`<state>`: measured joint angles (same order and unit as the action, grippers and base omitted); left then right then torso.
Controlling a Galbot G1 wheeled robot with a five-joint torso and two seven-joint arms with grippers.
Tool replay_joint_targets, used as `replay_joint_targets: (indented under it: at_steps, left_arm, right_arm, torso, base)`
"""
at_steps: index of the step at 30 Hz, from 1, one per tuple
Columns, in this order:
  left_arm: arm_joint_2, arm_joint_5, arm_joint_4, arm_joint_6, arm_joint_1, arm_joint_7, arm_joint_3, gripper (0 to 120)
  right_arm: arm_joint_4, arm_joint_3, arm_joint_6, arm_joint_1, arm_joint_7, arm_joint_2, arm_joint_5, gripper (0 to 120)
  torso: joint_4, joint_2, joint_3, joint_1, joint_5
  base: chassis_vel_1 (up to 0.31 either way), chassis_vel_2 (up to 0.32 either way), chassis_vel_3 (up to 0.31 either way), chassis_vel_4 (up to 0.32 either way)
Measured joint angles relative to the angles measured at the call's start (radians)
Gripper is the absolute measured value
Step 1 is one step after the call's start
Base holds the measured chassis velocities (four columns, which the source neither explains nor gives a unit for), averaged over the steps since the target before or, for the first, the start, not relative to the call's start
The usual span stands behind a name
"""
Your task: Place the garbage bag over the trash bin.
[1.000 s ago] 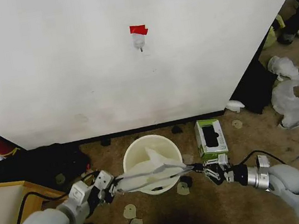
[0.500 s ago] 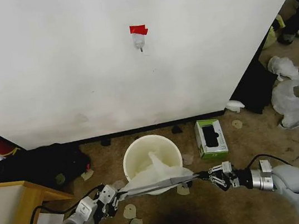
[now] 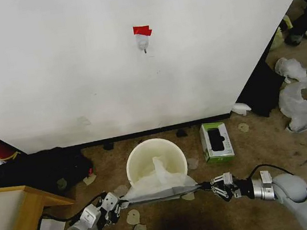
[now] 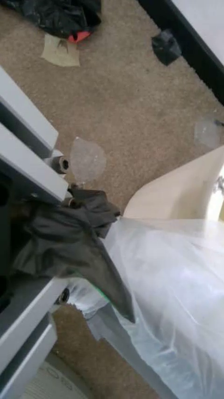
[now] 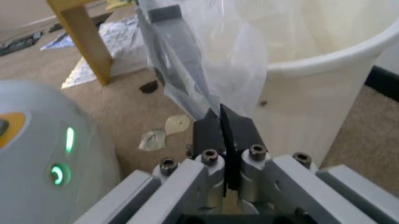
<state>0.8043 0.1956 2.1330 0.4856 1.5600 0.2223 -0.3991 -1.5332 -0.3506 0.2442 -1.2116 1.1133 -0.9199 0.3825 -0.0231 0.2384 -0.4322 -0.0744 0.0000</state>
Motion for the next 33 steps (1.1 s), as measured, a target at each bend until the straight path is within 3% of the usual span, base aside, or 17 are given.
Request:
replay_joint_targets:
  at_steps: [11, 19, 29, 33]
  left_arm:
    - [0.015, -0.046, -0.055, -0.028, -0.039, 0.006, 0.013, 0]
    - [-0.002, -0.033, -0.058, -0.026, -0.058, 0.016, -0.012, 0]
    - [0.011, -0.060, -0.064, -0.004, -0.055, 0.097, -0.013, 0]
    - [0.021, -0.063, -0.074, 0.001, -0.064, 0.116, -0.012, 10]
  right_arm:
    - [0.030, 0.017, 0.069, 0.006, -0.100, -0.019, -0.067, 0]
    - [0.062, 0.047, 0.062, -0.003, -0.171, -0.037, 0.159, 0]
    - [0.109, 0.051, 0.014, -0.007, -0.173, -0.057, 0.282, 0]
    - [0.109, 0.057, 0.001, -0.008, -0.187, -0.072, 0.290, 0]
  torso:
    - [0.0001, 0.000, 0.000, 0.000, -0.0001]
    - [0.0000, 0.000, 0.000, 0.000, 0.0000]
    - [0.0000, 0.000, 0.000, 0.000, 0.0001]
    - [0.0000, 0.000, 0.000, 0.000, 0.0000]
  base:
    - [0.000, 0.000, 0.000, 0.000]
    - [0.000, 0.000, 0.000, 0.000]
    - [0.000, 0.000, 0.000, 0.000]
    - [0.000, 0.000, 0.000, 0.000]
